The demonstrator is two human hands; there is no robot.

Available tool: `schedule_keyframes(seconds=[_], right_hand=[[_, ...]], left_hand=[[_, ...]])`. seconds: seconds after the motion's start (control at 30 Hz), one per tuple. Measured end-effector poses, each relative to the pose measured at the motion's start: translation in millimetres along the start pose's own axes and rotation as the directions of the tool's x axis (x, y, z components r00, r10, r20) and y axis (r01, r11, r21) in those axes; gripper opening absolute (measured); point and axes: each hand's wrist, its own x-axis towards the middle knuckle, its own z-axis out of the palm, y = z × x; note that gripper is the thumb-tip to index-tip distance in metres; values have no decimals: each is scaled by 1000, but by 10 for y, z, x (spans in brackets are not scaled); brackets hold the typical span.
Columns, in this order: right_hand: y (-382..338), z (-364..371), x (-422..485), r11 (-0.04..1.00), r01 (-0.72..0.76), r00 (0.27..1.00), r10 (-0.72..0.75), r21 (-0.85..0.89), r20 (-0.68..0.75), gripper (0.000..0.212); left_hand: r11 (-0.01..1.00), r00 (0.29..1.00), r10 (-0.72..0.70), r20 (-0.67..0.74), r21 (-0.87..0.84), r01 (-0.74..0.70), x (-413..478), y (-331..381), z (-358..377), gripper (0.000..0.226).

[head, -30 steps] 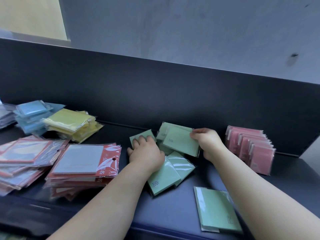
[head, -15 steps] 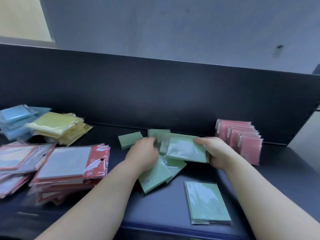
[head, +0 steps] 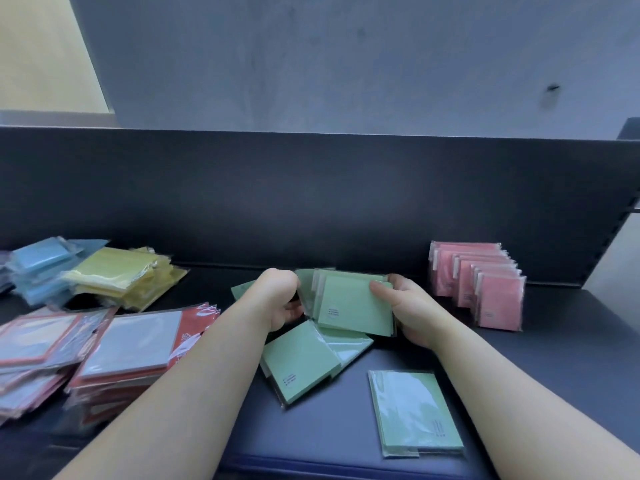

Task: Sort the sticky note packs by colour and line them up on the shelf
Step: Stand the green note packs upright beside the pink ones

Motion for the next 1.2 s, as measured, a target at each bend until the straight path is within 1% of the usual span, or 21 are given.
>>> schedule_keyframes(seconds=[0.1, 0.23, 0.3, 0.37, 0.47, 0.57, 0.67, 0.7, 0.77, 0.8, 0.87, 0.9, 0.97, 1.03, 1.1, 1.2], right_hand=[[1, -4, 7, 1000, -3, 1000, 3, -2, 8, 30], [10, -14, 11, 1000, -9, 1000, 9, 11, 29, 19], [14, -26, 25, 1000, -14, 999, 13, 21, 34, 24], [25, -39, 39, 1000, -17, 999, 16, 26, 34, 28], [44, -51, 50, 1000, 12, 999, -12, 21, 31, 27], [52, -46, 56, 997, 73, 997, -74, 37, 37, 30], [53, -53, 56, 995, 79, 994, -83, 56, 70, 19], [53, -53, 49, 995, 77, 994, -81, 61, 77, 17], [55, -47, 36, 995, 82, 994, -85, 51, 68, 15], [58, -44, 32, 996, 84, 995, -86, 43, 57, 14], [55, -34, 29, 995, 94, 995, -95, 34, 33, 14], [45, -32, 24, 993, 113, 993, -114, 29, 24, 13], [2, -31, 0, 985, 172, 985, -172, 17, 20, 11], [-54, -33, -29, 972, 235, 970, -236, 23, 50, 9], [-82, -29, -44, 961, 277, 956, -277, 13, 99, 7], [-72, -25, -52, 906, 390, 918, -370, -163, 143, 9]], left_hand=[[1000, 1000, -6, -11, 6, 6, -17, 34, 27, 29], [999, 999, -12, -32, 46, 14, -8, 50, 92, 23], [999, 1000, -16, -16, 48, 17, 21, 27, 117, 23], [1000, 1000, -15, 17, 21, 15, 22, 4, 148, 28], [1000, 997, 27, 79, 0, -27, -22, -30, 184, 31], [997, 987, 71, 144, -38, -66, -63, -57, 168, 27], [988, 975, 144, 168, -72, -134, -104, -52, 135, 23], [981, 973, 185, 141, -85, -175, -105, -45, 129, 23], [950, 958, 287, 16, -133, -283, -113, -15, 122, 20], [925, 938, 340, -71, -154, -347, -105, -5, 114, 18], [871, 875, 429, -224, -156, -466, -86, -4, 79, 19], [844, 845, 466, -263, -156, -514, -80, -12, 61, 22], [803, 799, 534, -276, -130, -581, -69, -41, 33, 26], [788, 776, 584, -237, -66, -613, -80, -47, 26, 29], [770, 764, 630, -144, -20, -638, -108, -46, 34, 33], [751, 749, 656, 93, 20, -660, -139, -72, 63, 37]])
